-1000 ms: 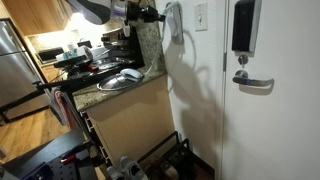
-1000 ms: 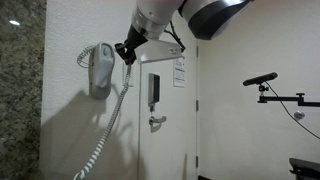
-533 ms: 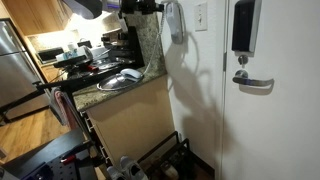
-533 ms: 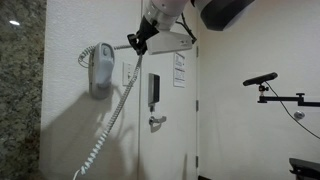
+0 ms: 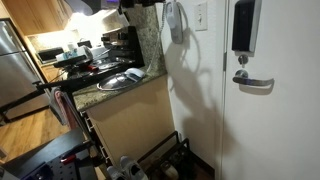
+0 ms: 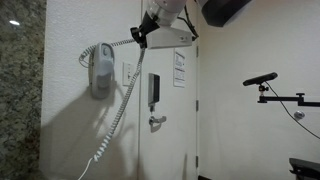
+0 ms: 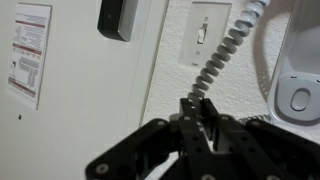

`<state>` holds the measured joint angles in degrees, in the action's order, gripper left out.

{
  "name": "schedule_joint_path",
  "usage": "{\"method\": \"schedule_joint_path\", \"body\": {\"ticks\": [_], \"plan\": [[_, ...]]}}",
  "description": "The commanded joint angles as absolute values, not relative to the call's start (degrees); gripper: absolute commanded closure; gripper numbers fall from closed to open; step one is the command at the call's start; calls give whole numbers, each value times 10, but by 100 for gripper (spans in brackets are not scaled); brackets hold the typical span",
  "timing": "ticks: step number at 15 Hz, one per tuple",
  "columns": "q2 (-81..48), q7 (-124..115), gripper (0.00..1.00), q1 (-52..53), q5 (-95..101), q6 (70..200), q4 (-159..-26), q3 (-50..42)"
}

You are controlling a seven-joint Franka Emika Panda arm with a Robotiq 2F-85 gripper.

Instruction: Untangle and straighten the telephone cable.

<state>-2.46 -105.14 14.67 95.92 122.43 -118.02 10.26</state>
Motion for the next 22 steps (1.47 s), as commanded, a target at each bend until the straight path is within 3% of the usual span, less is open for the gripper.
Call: {"method": "schedule_joint_path", "body": {"ticks": [1,5,6,22], "plan": [[-26,-1050,84,138,958,1224,-1179,112],[-26,-1050,84,138,958,1224,-1179,112],[-26,-1050,96,138,958,1224,-1179,112],[-101,-1010,96,185,1005,1200,-1088,170]]}}
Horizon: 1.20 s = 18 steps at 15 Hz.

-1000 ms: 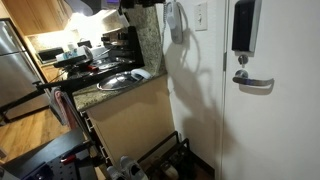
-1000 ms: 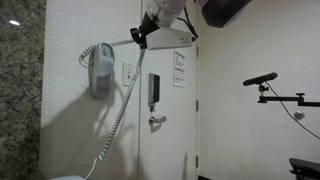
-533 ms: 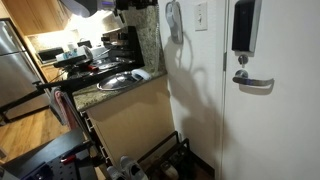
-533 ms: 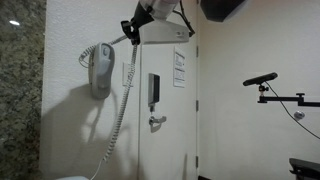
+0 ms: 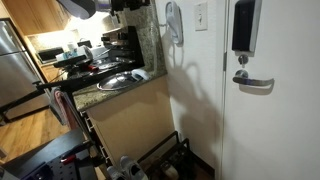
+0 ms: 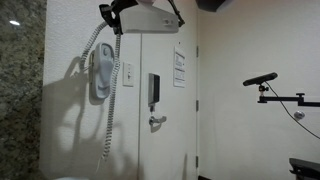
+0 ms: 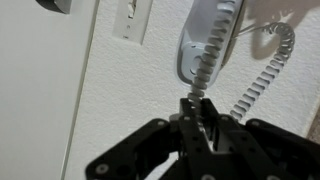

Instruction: Untangle and straighten the telephone cable.

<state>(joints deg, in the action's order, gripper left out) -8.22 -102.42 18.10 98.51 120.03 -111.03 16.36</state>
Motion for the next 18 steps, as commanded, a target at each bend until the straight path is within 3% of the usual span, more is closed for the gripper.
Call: {"method": "schedule_joint_path", "body": {"ticks": [1,16,17,18], "plan": [[-108,-1009,96,188,1013,1202,-1084,172],[-239,-919,96,232,1041,1246,-975,194],[-246,-912,92,235,1039,1247,-969,193],[-252,-904,60,236,1035,1248,-964,192]]}}
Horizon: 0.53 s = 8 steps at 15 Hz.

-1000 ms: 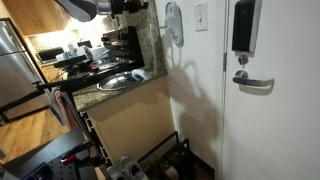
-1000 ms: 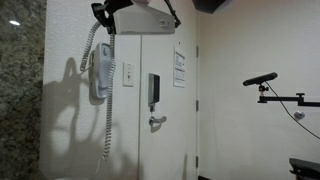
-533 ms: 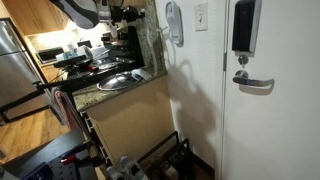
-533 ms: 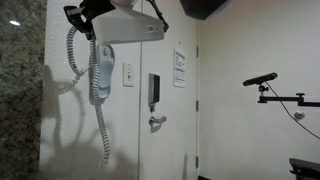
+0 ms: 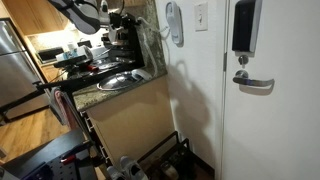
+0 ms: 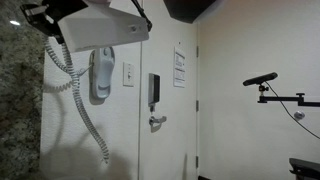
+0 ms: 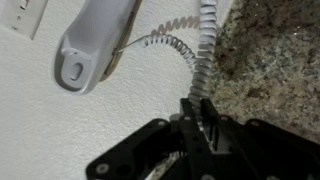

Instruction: Untangle and straighten the telephone cable.

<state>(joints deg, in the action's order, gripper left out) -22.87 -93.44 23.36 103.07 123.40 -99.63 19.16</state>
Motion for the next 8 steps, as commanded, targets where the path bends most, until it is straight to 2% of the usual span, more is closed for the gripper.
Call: {"method": "schedule_joint_path", "body": {"ticks": [1,4,8], "plan": [[-256,-901,60,237,1033,1248,-961,191],[-258,-894,41,230,1023,1256,-960,188],[-250,-895,10,218,1014,1261,-965,183]]}}
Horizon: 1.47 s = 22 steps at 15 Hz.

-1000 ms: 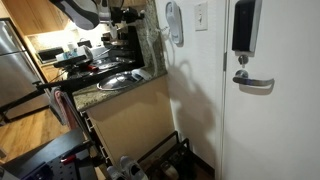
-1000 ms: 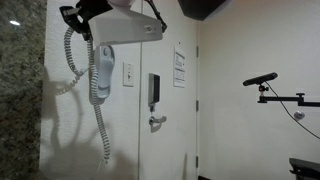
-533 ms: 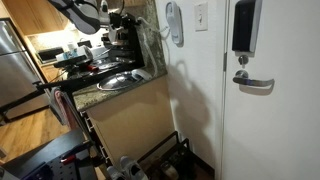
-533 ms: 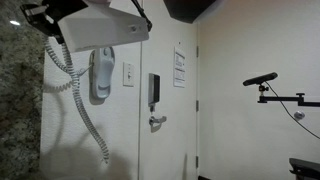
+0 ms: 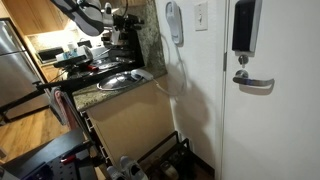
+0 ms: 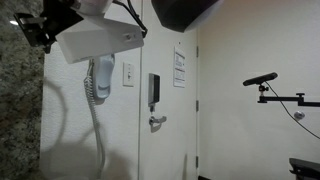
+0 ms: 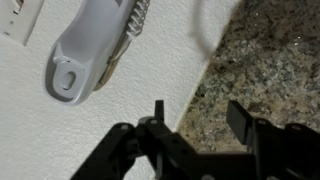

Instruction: Untangle and straighten the telephone cable.

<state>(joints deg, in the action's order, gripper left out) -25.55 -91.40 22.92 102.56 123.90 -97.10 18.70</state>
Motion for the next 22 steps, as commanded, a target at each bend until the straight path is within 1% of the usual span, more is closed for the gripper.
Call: {"method": "schedule_joint_path", "body": {"ticks": [1,2,7,8,22], "plan": [[-247,-896,2,211,1006,1266,-968,182],[-245,-897,0,203,999,1278,-970,182],[-238,-902,0,173,954,1311,-979,168],[-254,-912,0,190,968,1288,-967,165],[-256,-912,0,193,968,1290,-968,163]]}}
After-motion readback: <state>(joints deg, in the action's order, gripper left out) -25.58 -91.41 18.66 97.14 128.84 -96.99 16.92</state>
